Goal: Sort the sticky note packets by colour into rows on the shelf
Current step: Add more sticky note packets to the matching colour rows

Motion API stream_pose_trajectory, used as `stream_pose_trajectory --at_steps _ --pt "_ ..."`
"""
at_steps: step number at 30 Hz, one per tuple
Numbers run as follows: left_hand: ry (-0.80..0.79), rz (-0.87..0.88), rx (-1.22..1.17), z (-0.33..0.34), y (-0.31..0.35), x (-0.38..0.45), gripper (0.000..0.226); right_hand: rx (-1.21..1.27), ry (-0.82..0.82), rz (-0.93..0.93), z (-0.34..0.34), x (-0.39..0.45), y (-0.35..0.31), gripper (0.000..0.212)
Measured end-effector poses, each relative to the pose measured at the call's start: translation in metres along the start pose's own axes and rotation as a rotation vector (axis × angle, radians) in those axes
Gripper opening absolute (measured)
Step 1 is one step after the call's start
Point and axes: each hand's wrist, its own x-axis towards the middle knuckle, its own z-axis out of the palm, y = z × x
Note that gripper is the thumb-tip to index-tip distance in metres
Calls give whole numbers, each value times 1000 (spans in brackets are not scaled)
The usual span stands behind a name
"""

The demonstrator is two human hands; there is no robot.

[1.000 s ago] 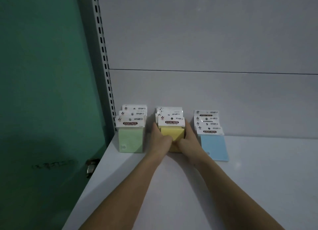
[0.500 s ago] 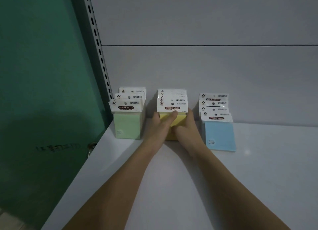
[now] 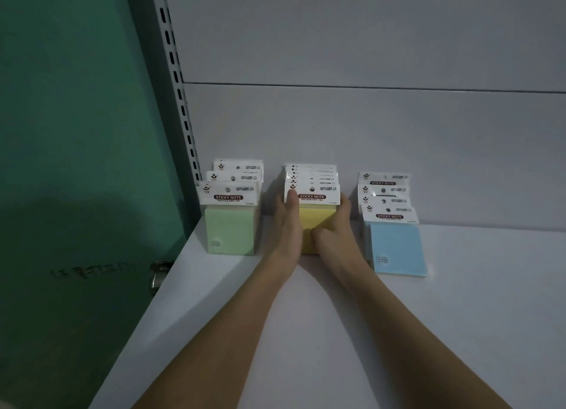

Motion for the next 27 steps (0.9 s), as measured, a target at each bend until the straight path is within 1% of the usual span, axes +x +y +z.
stream_pose_trajectory --at_steps 4,8,11,12,15,18,19,21,22,24,25,26,27 --pt "39 -29 -42 2 -6 5 52 -30 12 4 1 1 1 71" --pt "21 -61 -67 5 -6 6 66 -12 52 29 4 0 0 57" --pt "18 -63 -82 3 -6 3 63 -40 51 54 5 -4 -4 44" --pt "20 -60 -71 2 -5 2 61 -45 48 65 6 -5 -6 44" --pt "65 -36 -23 0 5 -1 52 -58 58 102 3 -6 -13 53" --pt "175 -42 24 -3 21 -5 51 -137 81 125 -3 -6 -25 60" --pt "206 -18 27 -3 28 -6 48 -192 106 102 -7 -8 -30 62" --pt "249 81 49 0 44 -14 42 -283 171 -12 -18 -11 -45 60" --pt "276 171 34 3 53 -19 39 -314 203 -70 -26 -12 -53 55" --pt "315 413 2 12 65 -35 31 -346 242 -151 -48 -12 -66 45" --pt "293 500 16 18 67 -43 28 -356 255 -168 -62 -11 -68 41" --pt "234 534 33 27 65 -50 24 -375 264 -158 -78 -10 -67 39" --pt "141 511 49 36 62 -55 21 -402 261 -116 -96 -9 -64 41"
